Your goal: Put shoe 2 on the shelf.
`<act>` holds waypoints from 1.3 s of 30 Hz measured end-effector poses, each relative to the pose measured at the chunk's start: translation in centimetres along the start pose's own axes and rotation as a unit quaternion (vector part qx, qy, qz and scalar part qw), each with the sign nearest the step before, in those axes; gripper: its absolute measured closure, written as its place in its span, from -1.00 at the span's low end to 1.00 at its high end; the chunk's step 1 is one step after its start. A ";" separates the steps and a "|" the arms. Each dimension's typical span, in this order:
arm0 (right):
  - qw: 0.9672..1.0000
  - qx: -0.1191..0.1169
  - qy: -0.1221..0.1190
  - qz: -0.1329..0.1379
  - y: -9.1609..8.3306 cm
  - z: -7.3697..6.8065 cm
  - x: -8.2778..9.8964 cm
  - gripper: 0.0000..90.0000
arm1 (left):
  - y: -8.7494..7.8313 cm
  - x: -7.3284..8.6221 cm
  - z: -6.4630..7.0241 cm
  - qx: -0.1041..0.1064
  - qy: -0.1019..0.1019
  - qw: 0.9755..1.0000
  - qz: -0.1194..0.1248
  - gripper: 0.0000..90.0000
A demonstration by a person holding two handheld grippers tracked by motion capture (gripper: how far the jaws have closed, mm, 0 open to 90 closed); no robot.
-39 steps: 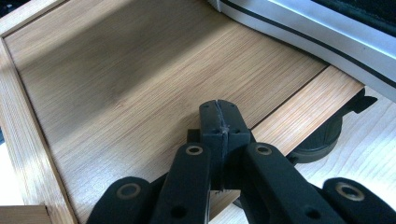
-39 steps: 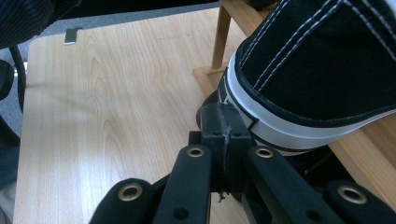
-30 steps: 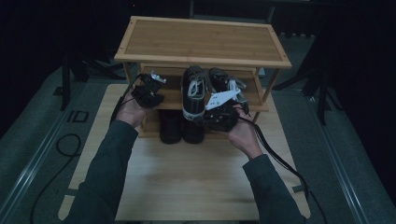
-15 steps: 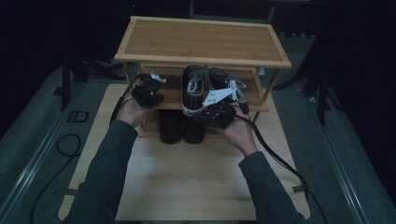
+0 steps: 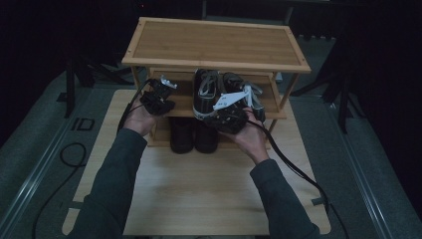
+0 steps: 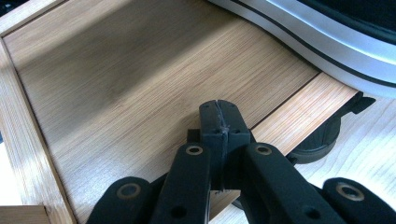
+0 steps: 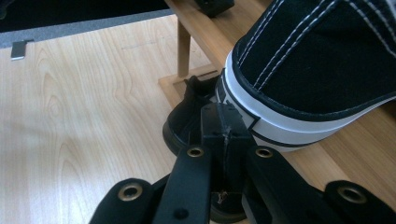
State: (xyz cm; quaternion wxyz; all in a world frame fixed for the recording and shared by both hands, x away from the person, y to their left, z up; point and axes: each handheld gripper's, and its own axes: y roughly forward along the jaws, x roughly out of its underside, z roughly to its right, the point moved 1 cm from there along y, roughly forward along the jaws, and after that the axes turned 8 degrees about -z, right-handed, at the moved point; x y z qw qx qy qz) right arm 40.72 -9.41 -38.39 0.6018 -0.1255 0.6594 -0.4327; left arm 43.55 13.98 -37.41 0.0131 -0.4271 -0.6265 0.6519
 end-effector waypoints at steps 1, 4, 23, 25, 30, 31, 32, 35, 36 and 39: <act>1.000 0.000 0.000 0.000 0.0 0.0 0.0 1.00 | 0.0 0.0 0.0 0.001 0.000 1.000 0.000 1.00; 1.000 0.019 0.013 0.000 0.2 0.5 0.0 1.00 | 0.0 0.0 0.0 0.002 0.003 1.000 0.000 1.00; 1.000 0.010 0.010 -0.006 0.1 0.4 0.0 1.00 | 0.0 0.1 -0.2 0.009 -0.001 1.000 0.006 1.00; 1.000 0.008 0.008 -0.012 -0.1 0.4 0.1 1.00 | 0.0 0.1 -0.2 0.009 -0.001 1.000 0.006 1.00; 1.000 0.001 -0.003 -0.022 -0.5 0.1 0.4 1.00 | 0.0 0.1 -0.2 0.009 -0.001 1.000 0.006 1.00; 1.000 0.000 -0.006 -0.024 -0.7 0.1 0.5 1.00 | 0.0 0.1 -0.3 0.009 -0.001 1.000 0.005 1.00; 1.000 -0.001 -0.008 -0.026 -0.8 0.0 0.5 1.00 | 0.0 0.1 -0.3 0.009 -0.001 1.000 0.005 1.00; 0.999 -0.003 -0.015 -0.033 -1.2 -0.1 0.7 1.00 | 0.0 0.1 -0.2 0.009 -0.002 1.000 0.005 1.00; 0.999 -0.003 -0.018 -0.034 -1.5 -0.2 0.7 1.00 | 0.0 0.1 -0.2 0.009 -0.002 1.000 0.005 1.00; 0.999 -0.005 -0.026 -0.038 -2.1 -0.3 0.7 1.00 | 0.0 0.1 -0.3 0.009 -0.001 1.000 0.005 1.00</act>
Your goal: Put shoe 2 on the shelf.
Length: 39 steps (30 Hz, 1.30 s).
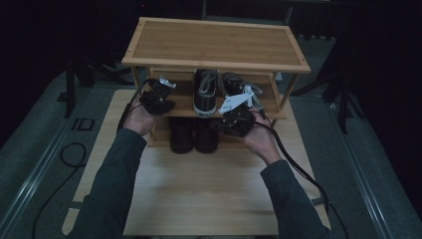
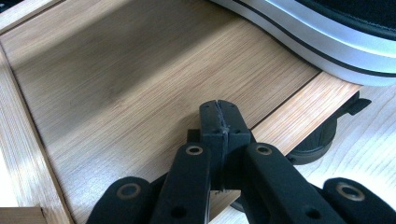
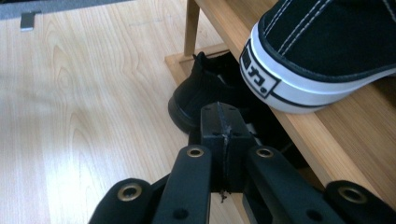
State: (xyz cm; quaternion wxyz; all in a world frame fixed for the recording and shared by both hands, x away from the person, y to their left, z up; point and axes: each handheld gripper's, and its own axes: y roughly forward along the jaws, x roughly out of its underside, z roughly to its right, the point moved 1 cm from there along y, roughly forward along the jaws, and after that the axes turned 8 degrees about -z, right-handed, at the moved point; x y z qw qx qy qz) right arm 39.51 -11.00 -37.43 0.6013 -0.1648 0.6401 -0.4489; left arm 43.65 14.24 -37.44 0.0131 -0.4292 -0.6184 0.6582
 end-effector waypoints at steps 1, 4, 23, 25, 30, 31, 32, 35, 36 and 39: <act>1.000 0.000 -0.003 -0.002 -0.2 0.0 0.1 1.00 | 0.0 0.0 0.0 0.000 0.000 1.000 0.000 1.00; 1.000 -0.001 -0.003 -0.002 -0.8 0.2 0.5 1.00 | 0.0 0.0 0.0 0.001 0.000 1.000 0.000 1.00; 1.000 -0.022 0.011 -0.001 -3.9 1.6 4.0 1.00 | 0.0 0.0 -0.2 0.006 -0.001 1.000 0.002 1.00; 1.000 -0.021 0.014 -0.003 -4.2 1.8 4.4 1.00 | 0.0 0.0 -0.2 0.007 0.000 1.000 0.002 1.00; 1.000 -0.023 0.019 -0.006 -4.9 2.4 5.4 1.00 | 0.0 0.1 -0.3 0.008 0.000 1.000 0.003 1.00; 1.000 -0.021 0.019 -0.005 -5.0 2.5 5.5 1.00 | 0.0 0.1 -0.2 0.008 0.000 1.000 0.002 1.00; 1.000 -0.021 0.024 -0.004 -5.1 2.6 5.7 1.00 | 0.0 0.1 -0.2 0.008 0.000 1.000 0.002 1.00; 0.999 -0.021 0.030 -0.001 -5.5 2.8 6.4 1.00 | 0.0 0.1 -0.2 0.007 0.000 1.000 0.002 1.00; 0.999 -0.021 0.031 -0.001 -5.6 2.9 6.6 1.00 | 0.0 0.0 -0.2 0.007 0.000 1.000 0.002 1.00; 0.999 -0.023 0.031 0.000 -6.0 2.9 7.0 1.00 | 0.0 0.0 -0.1 0.006 -0.002 1.000 0.003 1.00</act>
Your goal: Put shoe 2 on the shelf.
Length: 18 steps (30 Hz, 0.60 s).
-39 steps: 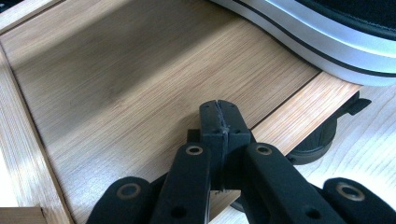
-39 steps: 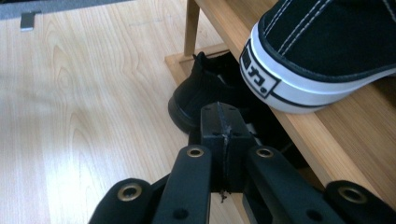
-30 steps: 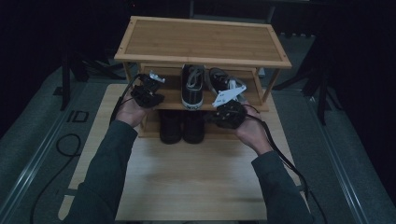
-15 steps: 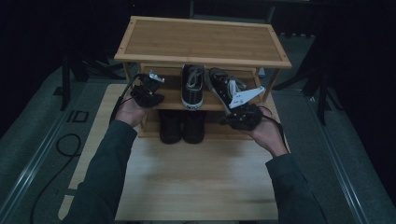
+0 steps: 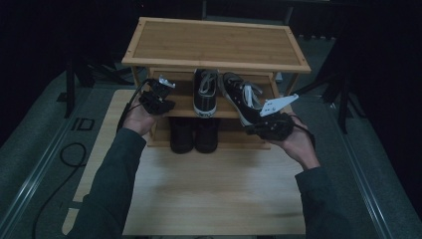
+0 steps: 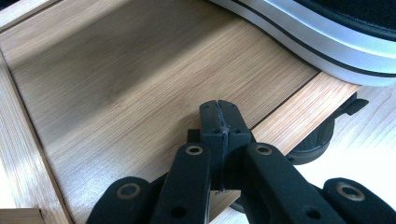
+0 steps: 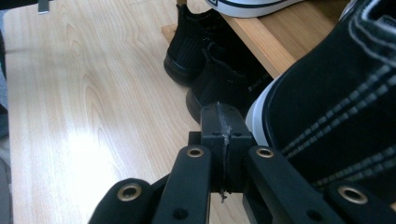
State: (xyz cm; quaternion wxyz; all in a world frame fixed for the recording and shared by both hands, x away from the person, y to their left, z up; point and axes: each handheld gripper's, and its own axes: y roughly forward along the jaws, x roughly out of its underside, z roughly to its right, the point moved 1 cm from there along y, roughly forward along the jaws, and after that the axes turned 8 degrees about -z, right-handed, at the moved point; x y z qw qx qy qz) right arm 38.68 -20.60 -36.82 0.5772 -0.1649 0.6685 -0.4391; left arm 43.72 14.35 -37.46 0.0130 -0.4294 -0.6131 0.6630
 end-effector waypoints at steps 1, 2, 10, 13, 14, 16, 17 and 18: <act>1.000 -0.001 0.001 0.000 -0.1 0.0 0.1 1.00 | 0.0 0.0 0.0 0.000 0.000 1.000 0.000 1.00; 1.000 -0.002 0.001 0.000 -0.2 0.0 0.2 1.00 | 0.0 0.0 0.0 0.000 -0.001 1.000 -0.001 1.00; 1.000 0.003 0.001 -0.006 -0.9 0.1 0.9 1.00 | 0.0 0.0 0.0 0.001 -0.001 1.000 -0.001 1.00; 1.000 0.004 0.005 -0.007 -1.1 0.3 1.6 1.00 | 0.0 0.0 0.0 0.001 -0.001 1.000 -0.001 1.00; 1.000 0.004 0.007 -0.008 -1.1 0.3 1.8 1.00 | 0.0 0.0 0.0 0.001 -0.001 1.000 -0.001 1.00; 1.000 0.006 0.011 -0.010 -1.2 0.5 2.4 1.00 | 0.0 0.0 0.0 0.000 -0.001 1.000 0.000 1.00; 1.000 0.005 0.016 -0.008 -1.3 0.6 2.7 1.00 | 0.0 0.0 0.0 0.000 -0.001 1.000 -0.001 1.00; 1.000 0.006 0.017 -0.007 -1.4 0.7 2.8 1.00 | 0.0 0.0 0.0 0.000 -0.001 1.000 -0.001 1.00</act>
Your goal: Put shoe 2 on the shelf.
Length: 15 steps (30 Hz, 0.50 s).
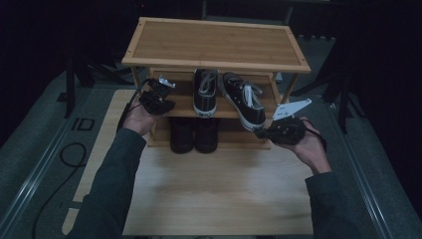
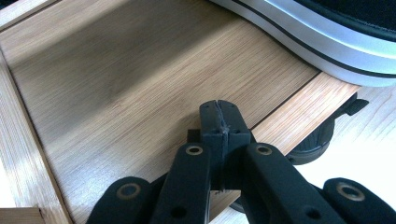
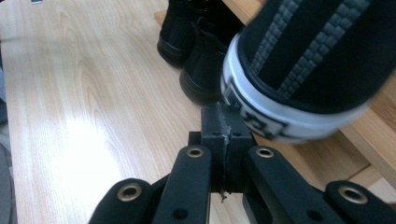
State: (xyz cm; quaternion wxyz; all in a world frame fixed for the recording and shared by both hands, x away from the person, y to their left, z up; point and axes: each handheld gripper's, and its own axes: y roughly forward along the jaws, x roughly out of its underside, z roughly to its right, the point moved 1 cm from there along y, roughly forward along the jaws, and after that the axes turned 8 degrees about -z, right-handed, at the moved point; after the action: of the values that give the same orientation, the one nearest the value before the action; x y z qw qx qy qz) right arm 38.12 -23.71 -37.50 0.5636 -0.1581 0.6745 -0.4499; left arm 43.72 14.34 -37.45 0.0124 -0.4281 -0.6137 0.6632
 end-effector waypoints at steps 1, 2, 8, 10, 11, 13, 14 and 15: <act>1.000 0.001 0.004 0.002 -0.2 0.1 0.2 1.00 | 0.0 0.0 0.0 0.000 0.000 1.000 0.000 1.00; 1.000 0.002 0.004 0.003 -0.2 0.2 0.3 1.00 | 0.0 0.0 0.0 0.000 0.000 1.000 0.000 1.00; 1.000 -0.005 0.010 0.013 -0.3 0.5 0.6 1.00 | 0.0 0.0 0.0 0.001 0.000 1.000 -0.001 1.00; 1.000 -0.006 0.011 0.016 -0.4 0.6 0.6 1.00 | 0.0 0.0 0.0 0.001 0.000 1.000 -0.001 1.00; 1.000 -0.007 0.013 0.017 -0.4 0.6 0.6 1.00 | 0.0 0.0 0.0 0.001 0.000 1.000 -0.001 1.00; 1.000 -0.007 0.012 0.019 -0.3 0.6 0.5 1.00 | 0.0 0.0 0.0 0.001 0.001 1.000 -0.001 1.00; 1.000 -0.009 0.013 0.021 -0.2 0.5 0.4 1.00 | 0.0 0.0 0.0 0.001 0.001 1.000 -0.001 1.00; 1.000 -0.010 0.013 0.020 -0.1 0.5 0.2 1.00 | 0.0 0.0 0.0 0.001 0.001 1.000 -0.001 1.00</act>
State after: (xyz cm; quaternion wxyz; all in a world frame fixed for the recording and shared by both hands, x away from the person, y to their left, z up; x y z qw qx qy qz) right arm 38.45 -24.15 -37.53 0.5622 -0.1443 0.6894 -0.4334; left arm 43.75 14.34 -37.43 0.0141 -0.4279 -0.6135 0.6635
